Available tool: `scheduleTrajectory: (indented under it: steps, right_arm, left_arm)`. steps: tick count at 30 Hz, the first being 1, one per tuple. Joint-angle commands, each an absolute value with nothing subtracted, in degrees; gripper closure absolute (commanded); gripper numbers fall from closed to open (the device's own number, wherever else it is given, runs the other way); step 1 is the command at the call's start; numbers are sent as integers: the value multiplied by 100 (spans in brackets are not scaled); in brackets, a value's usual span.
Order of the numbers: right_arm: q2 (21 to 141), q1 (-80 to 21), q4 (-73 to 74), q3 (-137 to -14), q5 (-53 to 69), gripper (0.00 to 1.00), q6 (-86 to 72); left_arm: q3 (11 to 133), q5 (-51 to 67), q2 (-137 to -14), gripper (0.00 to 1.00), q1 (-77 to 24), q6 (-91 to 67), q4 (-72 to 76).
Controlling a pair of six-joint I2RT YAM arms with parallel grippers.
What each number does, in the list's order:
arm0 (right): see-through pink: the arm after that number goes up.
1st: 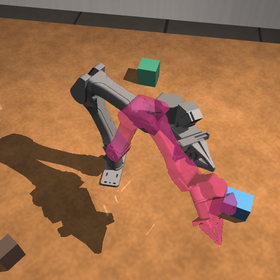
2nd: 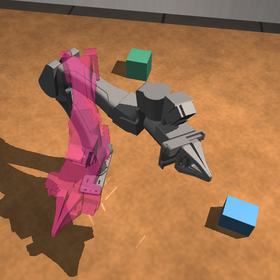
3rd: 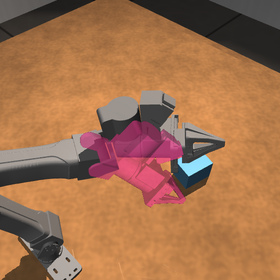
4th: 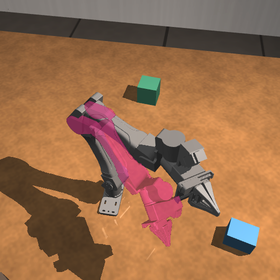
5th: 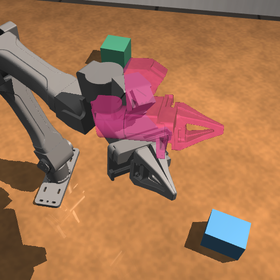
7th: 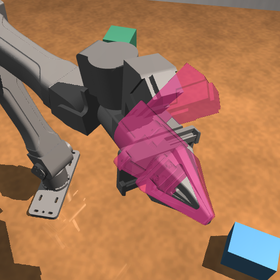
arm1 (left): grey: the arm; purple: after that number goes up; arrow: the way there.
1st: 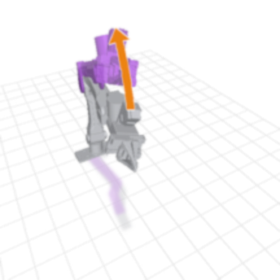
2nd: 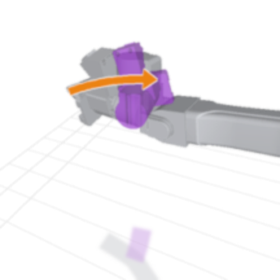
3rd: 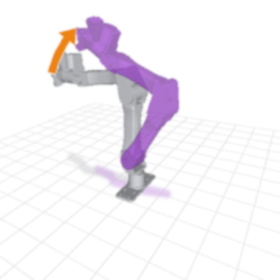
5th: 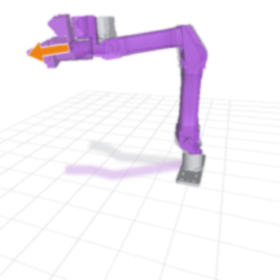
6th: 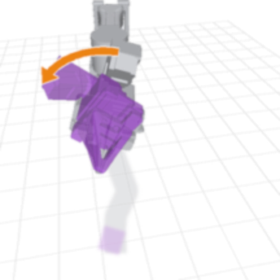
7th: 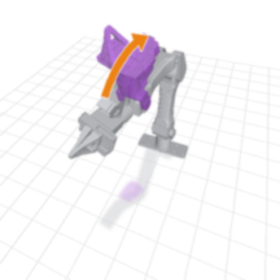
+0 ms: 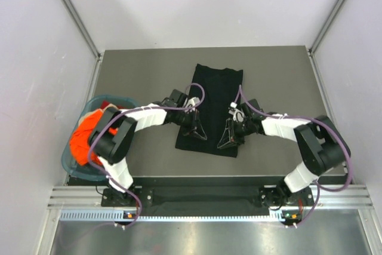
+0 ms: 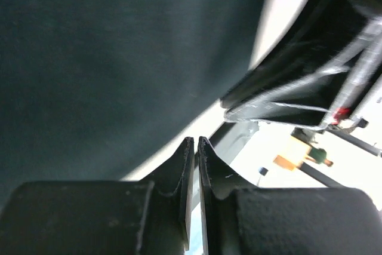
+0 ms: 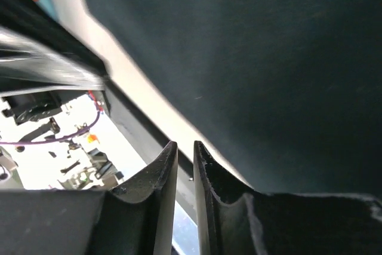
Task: Fold and stack the t-shirts
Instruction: Fold the tshirt
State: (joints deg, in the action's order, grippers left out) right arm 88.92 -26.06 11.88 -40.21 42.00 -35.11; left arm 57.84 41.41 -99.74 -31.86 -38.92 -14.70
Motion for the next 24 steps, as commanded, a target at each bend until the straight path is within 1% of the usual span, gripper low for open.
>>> scheduleTrajectory:
  steps: [1, 5, 8, 11, 15, 18, 20, 24]
  right_arm:
    - [9201, -2540, 756, -3982, 4333, 83, -3507]
    - [9272, -2295, 922, -3596, 4254, 84, -3104]
    - [9211, -2093, 1028, -3358, 4236, 84, -2866]
    - [9018, -1750, 1335, -3121, 4105, 84, -2577]
    - [8737, -1171, 1853, -2945, 3771, 83, -2277]
    - [8491, -1072, 2293, -3084, 3622, 83, -2119]
    - [8210, -1072, 2574, -3391, 3612, 83, -2092]
    - [8068, -1072, 2628, -4217, 3779, 80, -2276]
  left_arm:
    - [5591, 4570, -10370, 89, -3234, -4122, -897]
    - [5344, 4527, -10626, 89, -3226, -3816, -1036]
    - [4976, 4281, -10521, 90, -3164, -3570, -1273]
    - [4589, 3817, -10197, 91, -2884, -3297, -1634]
    - [4509, 3227, -9651, 91, -2549, -2717, -2747]
    - [4885, 3181, -9194, 89, -2522, -2356, -3233]
    - [5351, 3217, -8895, 87, -2514, -2242, -3471]
    - [6282, 3234, -8982, 85, -2505, -2337, -3323]
